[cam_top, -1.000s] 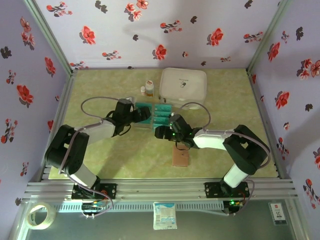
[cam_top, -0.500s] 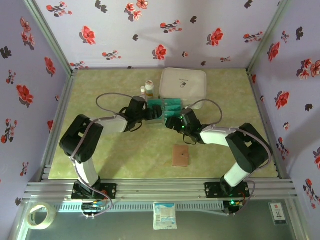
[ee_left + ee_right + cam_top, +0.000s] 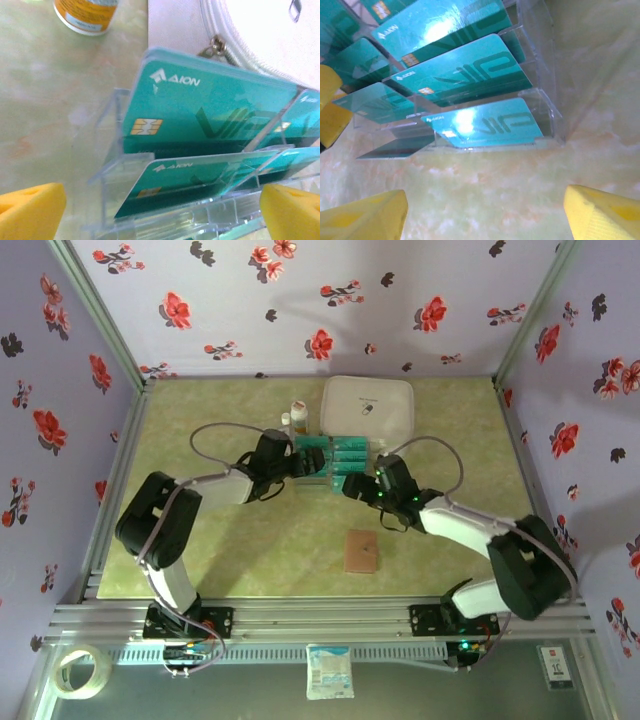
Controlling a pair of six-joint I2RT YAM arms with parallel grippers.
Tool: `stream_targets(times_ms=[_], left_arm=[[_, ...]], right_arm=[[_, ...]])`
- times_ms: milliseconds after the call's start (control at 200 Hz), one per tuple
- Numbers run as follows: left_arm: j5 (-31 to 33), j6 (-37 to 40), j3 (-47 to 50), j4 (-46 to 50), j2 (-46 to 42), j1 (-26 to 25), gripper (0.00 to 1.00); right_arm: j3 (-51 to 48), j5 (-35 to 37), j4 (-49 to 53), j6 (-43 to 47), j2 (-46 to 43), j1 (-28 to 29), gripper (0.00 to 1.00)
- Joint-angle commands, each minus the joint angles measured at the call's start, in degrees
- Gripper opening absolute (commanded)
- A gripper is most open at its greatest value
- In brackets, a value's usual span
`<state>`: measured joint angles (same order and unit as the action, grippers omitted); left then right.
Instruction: Put the credit cards into the card holder
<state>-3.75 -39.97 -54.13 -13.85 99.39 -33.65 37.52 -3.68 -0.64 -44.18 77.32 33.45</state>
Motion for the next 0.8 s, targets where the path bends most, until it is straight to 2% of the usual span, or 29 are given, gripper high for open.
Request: stream_targets(times_ms=[0, 260, 335, 485, 545, 635, 795], left_arm=[[-0.61, 1.73, 2.14, 1.72, -5.29, 2.49, 1.00], [-0.92, 3.36, 4.00, 10.56, -14.28, 5.54, 1.00], [-0.46, 3.26, 4.26, 13.70, -16.60, 5.65, 1.00], [0.01, 1.76, 4.57, 19.28, -19.12, 5.69, 1.00], [-0.04, 1.27, 5.29, 20.40, -20.04, 5.59, 1.00], [-0.04, 0.90, 6.80, 20.46, -21.41, 5.43, 1.00], [-0.08, 0.15, 8.27, 19.86, -22.31, 5.43, 1.00]], right_arm=[[-1.43, 0.33, 10.14, 2.11, -5.52, -0.32, 0.82], [-6.25, -2.28, 23.12, -1.14, -19.07, -0.23, 0.81], [-8.69, -4.68, 24.69, -2.90, -22.35, -0.25, 0.74], [-13.89, -9.64, 24.98, -7.02, -26.76, 0.66, 0.52], [-15.17, -10.42, 25.31, -8.11, -27.52, 1.46, 0.48], [-16.57, -11.46, 25.38, -9.11, -27.83, 3.07, 0.44], [-18.22, -12.48, 23.85, -10.83, -26.81, 5.84, 0.43]])
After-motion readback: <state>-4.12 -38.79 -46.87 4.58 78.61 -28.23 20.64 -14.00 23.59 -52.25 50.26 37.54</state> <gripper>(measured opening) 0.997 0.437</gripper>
